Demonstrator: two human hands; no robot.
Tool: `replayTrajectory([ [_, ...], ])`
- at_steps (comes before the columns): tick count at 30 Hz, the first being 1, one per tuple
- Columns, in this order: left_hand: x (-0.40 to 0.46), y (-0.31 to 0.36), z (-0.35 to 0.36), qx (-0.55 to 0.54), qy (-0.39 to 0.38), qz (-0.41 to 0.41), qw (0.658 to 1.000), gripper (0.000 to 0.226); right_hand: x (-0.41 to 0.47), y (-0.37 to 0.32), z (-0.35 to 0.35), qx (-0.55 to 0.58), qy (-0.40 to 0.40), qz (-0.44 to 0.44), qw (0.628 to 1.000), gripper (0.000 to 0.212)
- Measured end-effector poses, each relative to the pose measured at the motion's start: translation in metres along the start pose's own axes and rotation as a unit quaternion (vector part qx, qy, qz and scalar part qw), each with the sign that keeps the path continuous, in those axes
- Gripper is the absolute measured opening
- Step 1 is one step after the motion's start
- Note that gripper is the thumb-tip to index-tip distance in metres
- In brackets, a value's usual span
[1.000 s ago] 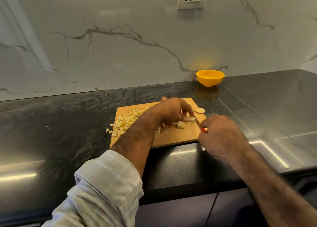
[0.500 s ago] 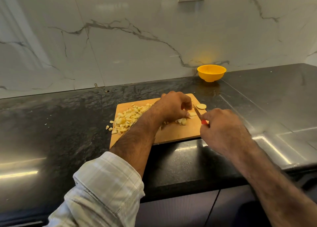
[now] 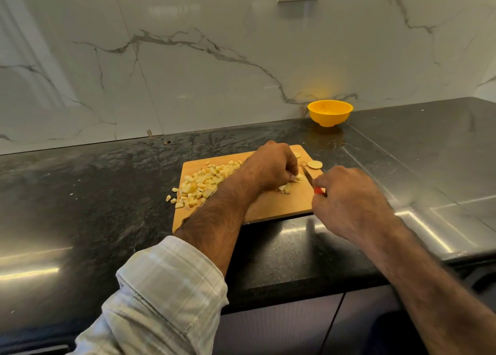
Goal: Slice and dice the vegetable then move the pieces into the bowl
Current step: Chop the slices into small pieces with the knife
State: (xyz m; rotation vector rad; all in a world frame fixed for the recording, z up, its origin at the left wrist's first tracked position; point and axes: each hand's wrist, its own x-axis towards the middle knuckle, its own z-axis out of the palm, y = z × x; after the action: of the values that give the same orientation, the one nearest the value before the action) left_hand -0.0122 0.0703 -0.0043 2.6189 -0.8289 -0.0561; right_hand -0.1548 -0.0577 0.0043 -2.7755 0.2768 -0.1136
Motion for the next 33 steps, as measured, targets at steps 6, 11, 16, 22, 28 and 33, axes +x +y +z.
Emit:
replayTrajectory([
  [6, 0.000, 0.003, 0.002, 0.007, 0.019, -0.012, 1.000, 0.013, 0.002, -0.011, 0.023, -0.032, 0.013, -0.020, 0.999, 0.012],
  [11, -0.003, 0.001, -0.003, -0.014, 0.007, -0.029, 0.999, 0.016, -0.005, -0.001, 0.011, -0.014, -0.013, -0.010, 1.000, 0.031],
  [16, -0.007, -0.003, -0.010, -0.036, 0.002, -0.036, 0.999, 0.016, 0.001, -0.018, 0.016, 0.014, 0.021, -0.018, 1.000, 0.033],
  [22, -0.006, -0.006, -0.009, -0.038, 0.008, -0.028, 0.999, 0.014, -0.002, -0.017, 0.019, -0.021, -0.026, -0.012, 0.999, 0.030],
  [28, -0.009, -0.017, -0.017, -0.075, 0.036, -0.003, 0.997, 0.023, 0.000, -0.010, 0.001, 0.017, 0.025, -0.021, 0.999, 0.040],
  [33, -0.007, -0.030, -0.017, -0.065, 0.110, 0.014, 0.992, 0.009, 0.006, -0.004, 0.005, -0.015, 0.027, 0.006, 1.000, 0.043],
])
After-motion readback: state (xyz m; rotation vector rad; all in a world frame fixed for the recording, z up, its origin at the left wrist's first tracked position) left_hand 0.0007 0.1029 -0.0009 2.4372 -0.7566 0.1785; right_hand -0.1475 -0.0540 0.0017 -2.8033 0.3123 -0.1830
